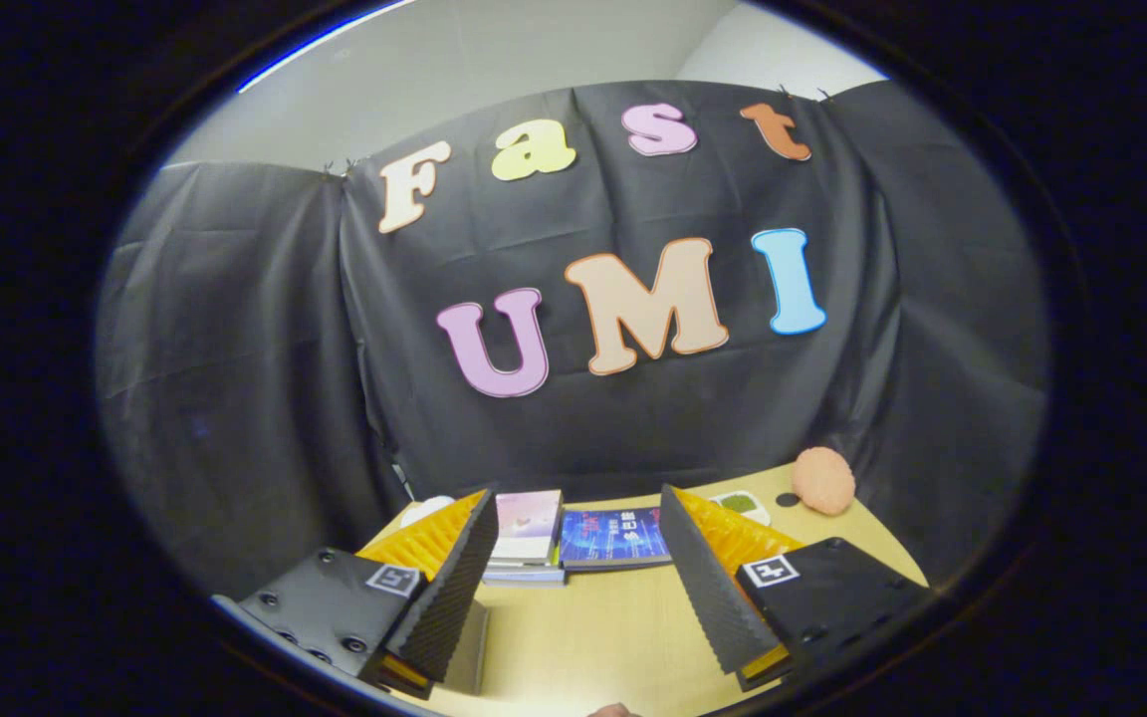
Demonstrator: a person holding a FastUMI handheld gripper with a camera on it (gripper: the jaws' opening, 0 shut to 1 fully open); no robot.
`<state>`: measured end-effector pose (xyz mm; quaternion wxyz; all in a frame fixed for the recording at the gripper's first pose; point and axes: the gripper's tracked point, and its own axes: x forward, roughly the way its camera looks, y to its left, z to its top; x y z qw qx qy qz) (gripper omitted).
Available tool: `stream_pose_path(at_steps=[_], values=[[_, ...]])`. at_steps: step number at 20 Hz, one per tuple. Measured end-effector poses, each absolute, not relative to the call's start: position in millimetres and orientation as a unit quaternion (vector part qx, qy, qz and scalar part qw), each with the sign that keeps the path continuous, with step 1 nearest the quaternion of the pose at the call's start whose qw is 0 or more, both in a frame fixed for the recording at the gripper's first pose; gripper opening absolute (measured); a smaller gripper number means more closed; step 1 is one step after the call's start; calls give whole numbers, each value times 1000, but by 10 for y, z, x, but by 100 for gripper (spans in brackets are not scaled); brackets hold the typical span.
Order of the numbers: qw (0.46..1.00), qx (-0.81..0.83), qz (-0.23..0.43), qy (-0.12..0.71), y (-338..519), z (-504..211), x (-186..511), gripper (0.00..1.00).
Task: Open the storage box then place both shoes into the box .Put the left shoe in first, then the right shoe, with the right side of both shoes facing outward in a uniform manner.
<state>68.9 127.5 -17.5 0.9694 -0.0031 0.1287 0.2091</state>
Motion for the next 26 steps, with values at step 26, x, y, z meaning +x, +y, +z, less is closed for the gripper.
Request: stream_pose_path(at_steps=[26], values=[[974, 6, 227, 2, -247, 428, 1209, 100]])
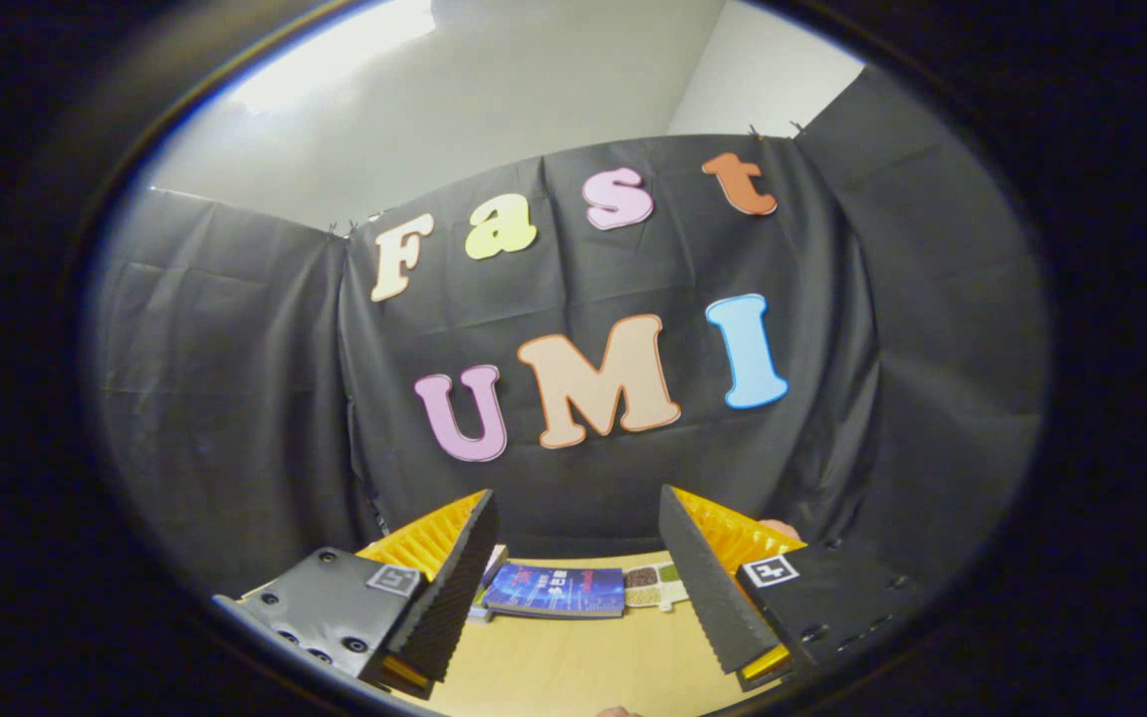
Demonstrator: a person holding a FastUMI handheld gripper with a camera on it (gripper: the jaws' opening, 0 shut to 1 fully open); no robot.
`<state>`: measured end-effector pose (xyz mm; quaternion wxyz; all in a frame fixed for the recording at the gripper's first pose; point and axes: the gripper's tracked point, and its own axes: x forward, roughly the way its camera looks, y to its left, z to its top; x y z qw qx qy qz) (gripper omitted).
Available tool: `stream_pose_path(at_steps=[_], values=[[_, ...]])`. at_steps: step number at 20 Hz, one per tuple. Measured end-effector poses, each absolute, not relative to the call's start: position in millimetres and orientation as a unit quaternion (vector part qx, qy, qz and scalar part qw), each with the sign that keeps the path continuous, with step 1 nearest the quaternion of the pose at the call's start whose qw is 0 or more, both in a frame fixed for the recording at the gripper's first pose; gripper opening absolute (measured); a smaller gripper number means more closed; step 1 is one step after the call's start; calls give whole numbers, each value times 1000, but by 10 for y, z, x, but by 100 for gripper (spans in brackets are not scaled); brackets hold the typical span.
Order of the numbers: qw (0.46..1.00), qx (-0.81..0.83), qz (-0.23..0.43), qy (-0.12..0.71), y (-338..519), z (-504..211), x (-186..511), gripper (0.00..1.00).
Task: Open the storage box then place both shoes into the box .Put the left shoe in first, then the right shoe, with the right side of both shoes facing outward in a uniform manner.
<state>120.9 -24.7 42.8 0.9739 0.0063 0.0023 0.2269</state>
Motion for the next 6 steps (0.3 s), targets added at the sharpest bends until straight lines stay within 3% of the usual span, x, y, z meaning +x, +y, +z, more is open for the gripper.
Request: stream_pose_path(at_steps=[6], values=[[978, -41, 197, -49, -874, 343, 1326, 100]])
